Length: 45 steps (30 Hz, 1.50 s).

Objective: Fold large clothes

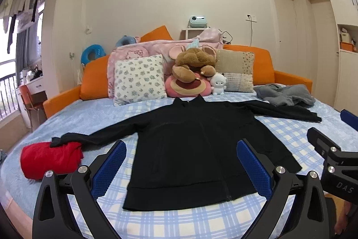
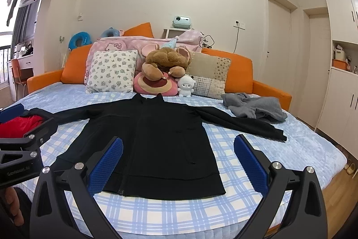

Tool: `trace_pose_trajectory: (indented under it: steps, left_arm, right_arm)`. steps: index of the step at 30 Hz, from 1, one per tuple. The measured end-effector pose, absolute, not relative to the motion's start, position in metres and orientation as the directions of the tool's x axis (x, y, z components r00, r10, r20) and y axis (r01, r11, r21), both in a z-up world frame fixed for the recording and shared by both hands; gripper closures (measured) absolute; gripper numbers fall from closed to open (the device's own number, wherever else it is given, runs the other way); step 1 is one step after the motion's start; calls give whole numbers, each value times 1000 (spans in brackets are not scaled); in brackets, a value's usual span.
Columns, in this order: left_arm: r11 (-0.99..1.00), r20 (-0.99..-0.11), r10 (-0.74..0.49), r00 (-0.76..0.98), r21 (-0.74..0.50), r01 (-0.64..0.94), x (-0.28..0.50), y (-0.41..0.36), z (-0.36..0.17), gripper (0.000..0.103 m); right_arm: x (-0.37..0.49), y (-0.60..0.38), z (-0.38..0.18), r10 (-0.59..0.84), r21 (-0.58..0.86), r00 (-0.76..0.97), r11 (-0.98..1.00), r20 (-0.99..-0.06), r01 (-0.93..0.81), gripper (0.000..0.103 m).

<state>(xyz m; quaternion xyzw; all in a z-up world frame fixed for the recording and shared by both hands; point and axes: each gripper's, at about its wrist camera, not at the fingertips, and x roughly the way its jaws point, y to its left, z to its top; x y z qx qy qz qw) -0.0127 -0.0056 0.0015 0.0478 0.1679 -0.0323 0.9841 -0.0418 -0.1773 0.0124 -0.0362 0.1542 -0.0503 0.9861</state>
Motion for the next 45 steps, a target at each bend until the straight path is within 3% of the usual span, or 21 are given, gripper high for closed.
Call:
trace_pose_trajectory:
  steps: [7,45]
  left_arm:
    - [994,-298,-40,954,88,69,-17,-6,2,3]
    - [995,-380,-45,924,70,77,8,-5,-10,3]
  right_arm:
    - [-41,-178,12,-109,-85,948,993,-300,87,5]
    - [-20,-197,4,-121,-33,931,993,-346,117,5]
